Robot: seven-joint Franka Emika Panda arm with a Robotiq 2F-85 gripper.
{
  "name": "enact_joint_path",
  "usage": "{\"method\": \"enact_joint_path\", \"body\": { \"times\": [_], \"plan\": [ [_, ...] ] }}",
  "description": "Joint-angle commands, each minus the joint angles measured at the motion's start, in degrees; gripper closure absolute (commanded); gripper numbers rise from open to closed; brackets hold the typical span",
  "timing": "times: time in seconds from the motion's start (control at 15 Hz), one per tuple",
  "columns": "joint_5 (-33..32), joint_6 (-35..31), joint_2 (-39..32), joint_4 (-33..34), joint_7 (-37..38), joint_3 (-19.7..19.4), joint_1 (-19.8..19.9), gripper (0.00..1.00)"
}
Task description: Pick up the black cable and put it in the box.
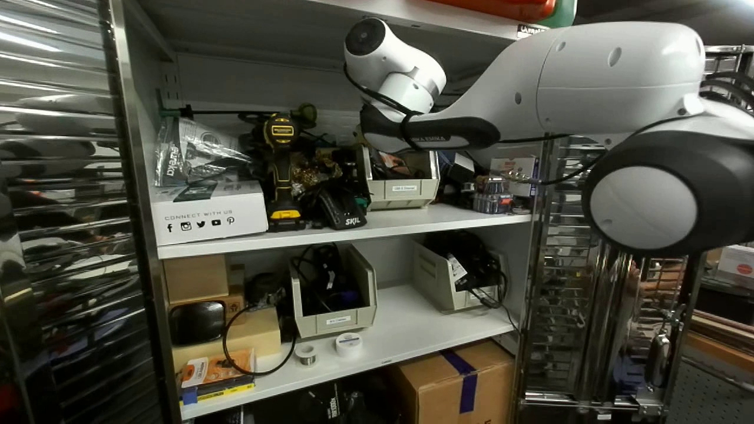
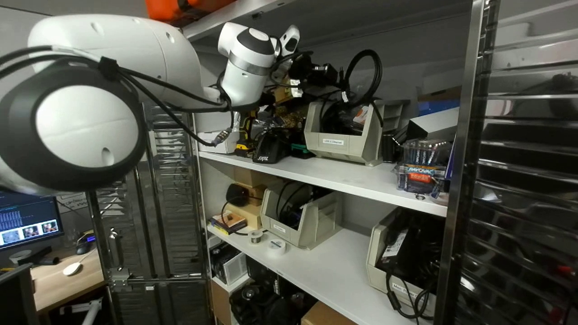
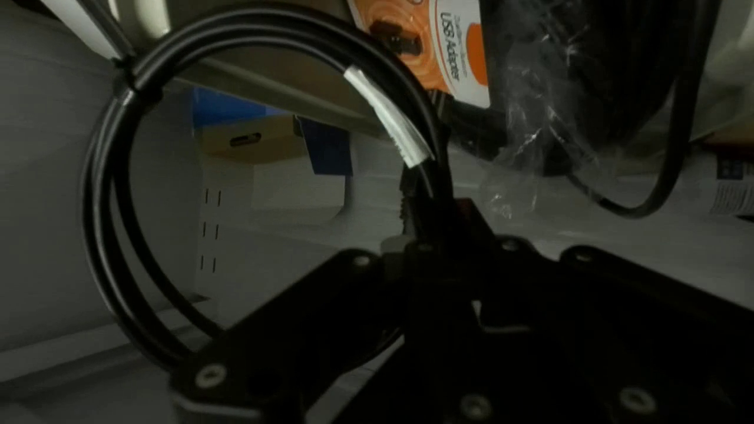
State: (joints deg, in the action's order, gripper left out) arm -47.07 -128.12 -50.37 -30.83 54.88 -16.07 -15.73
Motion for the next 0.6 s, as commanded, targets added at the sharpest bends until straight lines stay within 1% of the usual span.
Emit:
{"method": "enact_joint_path", "body": {
  "times": [0.0, 0.13, 0.2, 0.27, 0.53],
  "plan": [
    [-2.47, -0.54, -4.37, 8.16, 8.52, -4.27, -0.40, 0.90],
    [-2.97, 0.11, -4.49, 8.42, 14.08, -5.76, -1.06, 0.91],
    [-0.29, 3.16, -8.19, 15.25, 12.05, -3.83, 0.57, 0.91],
    [-1.30, 0.78, -2.62, 5.27, 15.98, -5.04, -1.48, 0.91],
    [4.71, 1.82, -2.77, 5.34, 14.01, -1.13, -0.35, 0.91]
  ]
}}
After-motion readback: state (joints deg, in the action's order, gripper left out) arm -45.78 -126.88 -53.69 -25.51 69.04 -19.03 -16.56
